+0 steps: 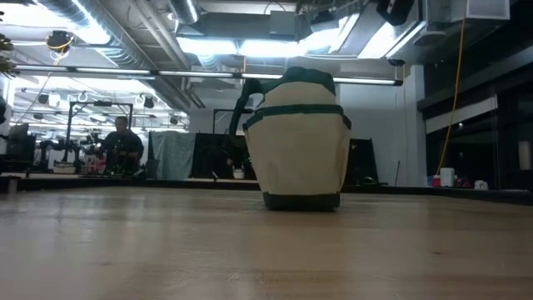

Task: Pick & Place Garden tools in Gardening bag
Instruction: Return to Home Position

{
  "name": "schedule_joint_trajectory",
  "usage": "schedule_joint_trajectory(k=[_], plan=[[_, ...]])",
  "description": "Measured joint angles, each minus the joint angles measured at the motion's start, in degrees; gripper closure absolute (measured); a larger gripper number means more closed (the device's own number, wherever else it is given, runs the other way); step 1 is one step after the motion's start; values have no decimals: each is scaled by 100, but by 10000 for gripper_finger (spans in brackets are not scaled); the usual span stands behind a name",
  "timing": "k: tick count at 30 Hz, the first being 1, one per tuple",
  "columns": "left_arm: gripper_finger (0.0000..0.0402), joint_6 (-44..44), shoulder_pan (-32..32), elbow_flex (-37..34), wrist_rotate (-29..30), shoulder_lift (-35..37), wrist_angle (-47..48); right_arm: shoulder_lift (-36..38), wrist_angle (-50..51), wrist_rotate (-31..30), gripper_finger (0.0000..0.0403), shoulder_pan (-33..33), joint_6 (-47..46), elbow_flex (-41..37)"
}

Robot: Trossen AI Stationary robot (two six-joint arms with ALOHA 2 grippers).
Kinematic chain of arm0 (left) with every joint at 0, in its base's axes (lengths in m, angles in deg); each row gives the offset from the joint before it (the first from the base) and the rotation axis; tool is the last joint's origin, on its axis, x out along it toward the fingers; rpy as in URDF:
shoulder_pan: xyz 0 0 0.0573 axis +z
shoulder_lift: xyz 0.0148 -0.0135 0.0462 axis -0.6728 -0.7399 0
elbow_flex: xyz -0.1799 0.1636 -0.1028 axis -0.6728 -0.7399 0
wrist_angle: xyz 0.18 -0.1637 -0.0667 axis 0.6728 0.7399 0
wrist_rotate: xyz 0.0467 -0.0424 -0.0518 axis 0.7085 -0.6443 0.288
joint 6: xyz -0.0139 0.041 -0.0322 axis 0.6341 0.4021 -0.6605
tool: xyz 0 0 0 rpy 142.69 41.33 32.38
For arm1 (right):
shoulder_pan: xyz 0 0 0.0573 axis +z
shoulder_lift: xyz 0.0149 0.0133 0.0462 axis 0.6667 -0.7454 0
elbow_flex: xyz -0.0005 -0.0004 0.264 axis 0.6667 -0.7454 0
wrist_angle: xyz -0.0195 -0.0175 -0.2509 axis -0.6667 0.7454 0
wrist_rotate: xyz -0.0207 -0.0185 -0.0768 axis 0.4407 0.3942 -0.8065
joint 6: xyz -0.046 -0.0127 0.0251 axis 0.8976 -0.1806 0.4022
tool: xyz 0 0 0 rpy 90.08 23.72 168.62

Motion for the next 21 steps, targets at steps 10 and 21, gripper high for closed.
schedule_joint_trajectory(k=[10,21], plan=[[329,-321,50,-10,-414,561,1302,282,1202,392,336,42,813,-23],[329,-681,49,-1844,-747,2153,1071,1331,468,-60,336,309,1265,-1549]])
